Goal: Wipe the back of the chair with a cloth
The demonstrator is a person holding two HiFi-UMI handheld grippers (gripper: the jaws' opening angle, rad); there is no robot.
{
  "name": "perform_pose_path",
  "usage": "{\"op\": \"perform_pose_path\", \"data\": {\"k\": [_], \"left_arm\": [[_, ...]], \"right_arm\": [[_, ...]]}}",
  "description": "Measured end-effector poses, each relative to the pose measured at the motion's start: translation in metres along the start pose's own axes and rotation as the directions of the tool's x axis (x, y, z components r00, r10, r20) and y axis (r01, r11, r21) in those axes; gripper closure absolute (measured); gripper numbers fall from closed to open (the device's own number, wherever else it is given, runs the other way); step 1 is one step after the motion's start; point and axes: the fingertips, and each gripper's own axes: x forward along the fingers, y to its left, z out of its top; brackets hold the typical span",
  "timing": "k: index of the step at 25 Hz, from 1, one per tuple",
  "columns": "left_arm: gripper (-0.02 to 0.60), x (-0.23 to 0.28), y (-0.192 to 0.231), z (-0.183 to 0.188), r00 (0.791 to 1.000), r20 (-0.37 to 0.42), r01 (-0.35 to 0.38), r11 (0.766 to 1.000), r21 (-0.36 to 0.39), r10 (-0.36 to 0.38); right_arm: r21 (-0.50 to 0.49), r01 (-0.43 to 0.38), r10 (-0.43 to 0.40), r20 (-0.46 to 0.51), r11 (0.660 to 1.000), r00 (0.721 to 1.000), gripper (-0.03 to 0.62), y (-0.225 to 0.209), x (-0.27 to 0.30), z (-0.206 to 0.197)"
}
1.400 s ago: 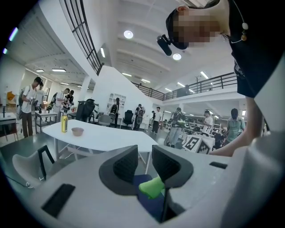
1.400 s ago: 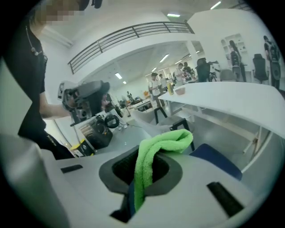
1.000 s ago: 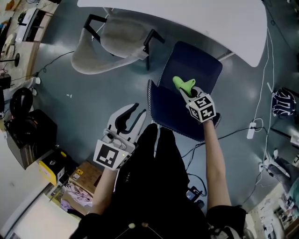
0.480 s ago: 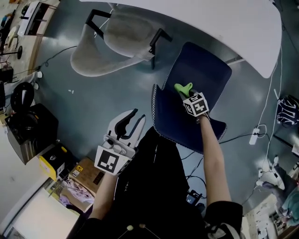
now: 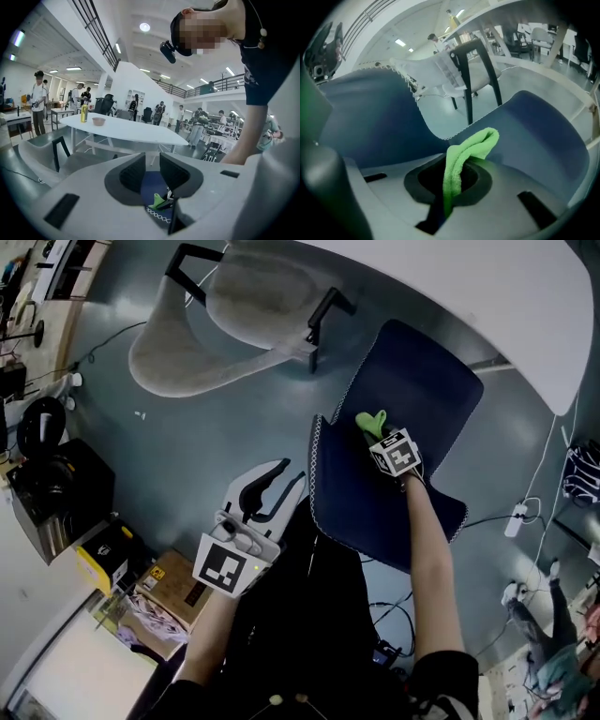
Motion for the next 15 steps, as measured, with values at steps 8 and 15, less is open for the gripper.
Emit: {"op": "perform_pose_path", "data": {"k": [8, 15], "left_arm": [[0.485, -0.007, 0.009, -0.018, 0.999, -0.031, -0.019, 1.000, -0.022, 0.018], [0.485, -0.008, 0.006, -0.002, 1.000, 0.001, -0.008, 1.000, -0.026, 0.008]], "right_arm": [[-0.005, -0.212, 0.208, -0.180, 0.977, 0.962, 0.576, 0.025, 0.028, -0.021], [0.034, -0.274, 0.276, -0.143, 0.961, 0.950, 0.577, 0.051, -0.002, -0.019]]}}
